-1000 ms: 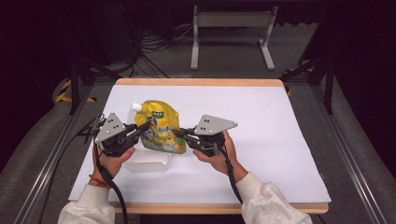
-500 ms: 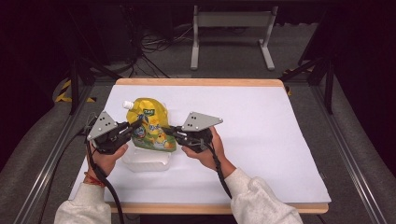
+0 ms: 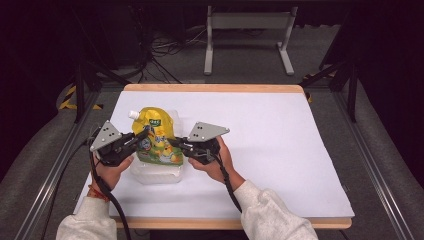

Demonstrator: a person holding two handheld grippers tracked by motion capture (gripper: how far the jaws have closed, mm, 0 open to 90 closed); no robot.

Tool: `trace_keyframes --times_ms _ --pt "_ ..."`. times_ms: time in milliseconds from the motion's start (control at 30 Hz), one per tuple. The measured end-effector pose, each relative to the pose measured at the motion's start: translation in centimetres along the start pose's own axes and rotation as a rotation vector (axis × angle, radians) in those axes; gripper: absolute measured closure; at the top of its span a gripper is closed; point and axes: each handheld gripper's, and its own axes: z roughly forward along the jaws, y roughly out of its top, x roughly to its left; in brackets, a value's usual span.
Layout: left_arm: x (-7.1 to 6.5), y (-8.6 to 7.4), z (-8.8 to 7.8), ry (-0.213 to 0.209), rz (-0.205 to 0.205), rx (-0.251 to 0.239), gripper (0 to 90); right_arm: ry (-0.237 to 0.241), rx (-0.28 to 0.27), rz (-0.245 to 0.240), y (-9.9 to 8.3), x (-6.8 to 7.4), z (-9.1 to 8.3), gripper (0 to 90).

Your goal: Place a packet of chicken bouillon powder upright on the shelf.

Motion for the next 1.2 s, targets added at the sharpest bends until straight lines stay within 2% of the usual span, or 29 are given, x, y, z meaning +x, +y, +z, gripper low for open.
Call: trace_keyframes --times_ms 133,333,400,467,700,967,1200 --pt "0.2 -0.1 -0.2 0.005 -0.002 -0.002 85.7 -0.006 0.008 -0.020 0.2 0.3 0.4 90.0" --pt "0.4 -0.4 -0.1 0.001 -0.013 0.005 86.1 -0.005 0.018 -0.019 0.0 0.4 1.0 90.0" --pt "0.4 -0.5 0.1 -0.002 -0.011 0.013 86.2 -0.003 0.021 -0.018 -0.1 0.4 1.0 90.0" --pt "0.2 -1.0 0.7 0.002 0.005 0.053 86.3 0.002 0.052 -0.020 -0.8 0.6 1.4 90.0" --pt "0.0 -1.7 1.2 0.002 0.011 0.089 86.7 0.002 0.078 -0.014 -2.2 0.7 1.8 89.8" --pt "-0.4 -2.5 1.7 0.022 0.021 0.127 87.9 -0.001 0.102 -0.006 -3.1 0.8 2.1 89.3" --pt "-0.6 -2.9 1.8 0.030 0.021 0.126 87.8 -0.005 0.097 0.005 -3.6 0.7 2.1 89.2"
